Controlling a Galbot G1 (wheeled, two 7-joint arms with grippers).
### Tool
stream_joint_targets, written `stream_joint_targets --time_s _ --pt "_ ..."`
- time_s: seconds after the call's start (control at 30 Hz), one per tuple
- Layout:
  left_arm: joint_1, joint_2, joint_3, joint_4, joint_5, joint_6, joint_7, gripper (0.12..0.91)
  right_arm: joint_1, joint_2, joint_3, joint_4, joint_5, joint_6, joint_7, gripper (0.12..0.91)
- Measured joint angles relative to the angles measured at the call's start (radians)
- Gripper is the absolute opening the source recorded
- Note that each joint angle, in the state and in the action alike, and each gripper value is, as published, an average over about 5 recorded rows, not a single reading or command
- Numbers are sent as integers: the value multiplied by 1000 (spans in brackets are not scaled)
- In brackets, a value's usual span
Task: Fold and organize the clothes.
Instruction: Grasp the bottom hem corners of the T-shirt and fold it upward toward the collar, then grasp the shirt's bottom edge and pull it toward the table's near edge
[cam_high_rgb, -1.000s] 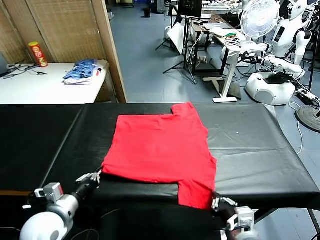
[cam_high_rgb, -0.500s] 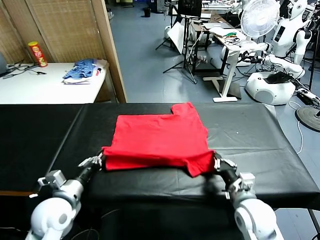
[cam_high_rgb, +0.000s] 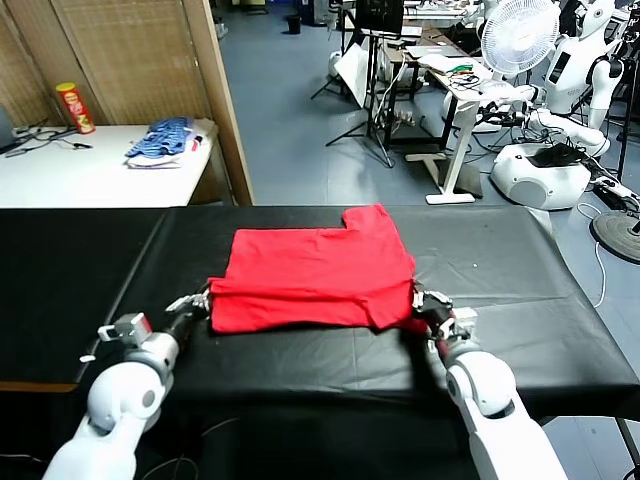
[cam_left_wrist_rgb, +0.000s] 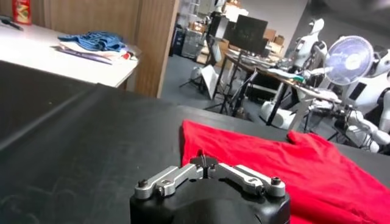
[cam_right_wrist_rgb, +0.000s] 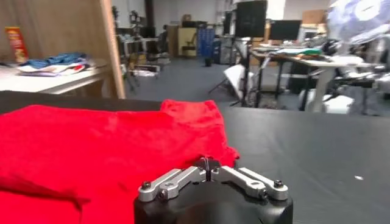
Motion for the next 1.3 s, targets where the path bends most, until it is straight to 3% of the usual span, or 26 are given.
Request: stream_joint_targets --time_s 0.1,0.27,0.37,0.47,0.67,0.8,0.87,0.97,1.03,1.2,1.3 --pt "2 -2 2 1 16 1 6 205 -54 -22 19 71 6 -27 4 558" --pt "27 4 -11 -17 17 1 13 482 -150 -41 51 168 1 -36 9 773" --pt "51 12 -21 -32 13 5 21 645 -192 -42 64 194 -4 -36 11 792" --pt "79 20 -28 -46 -3 13 26 759 -219 -38 72 203 -6 -36 14 753" --pt "118 29 -32 -53 -45 36 45 797 -237 -17 68 190 -22 -35 19 603" --pt "128 29 -32 -42 -49 40 48 793 -238 -10 63 184 -35 -31 17 426" --pt "134 31 -32 -39 -53 40 51 751 -238 -10 62 183 -37 -30 17 310" --pt "140 36 -31 -36 -56 41 55 610 -239 -10 62 183 -37 -30 18 168" --pt "141 39 -29 -35 -55 42 56 493 -239 -10 62 184 -37 -30 20 126" --pt "143 41 -21 -25 -28 50 56 226 -245 -11 62 195 -37 -42 43 122" --pt "148 43 -18 -25 -10 49 55 139 -254 -11 63 209 -33 -76 74 122"
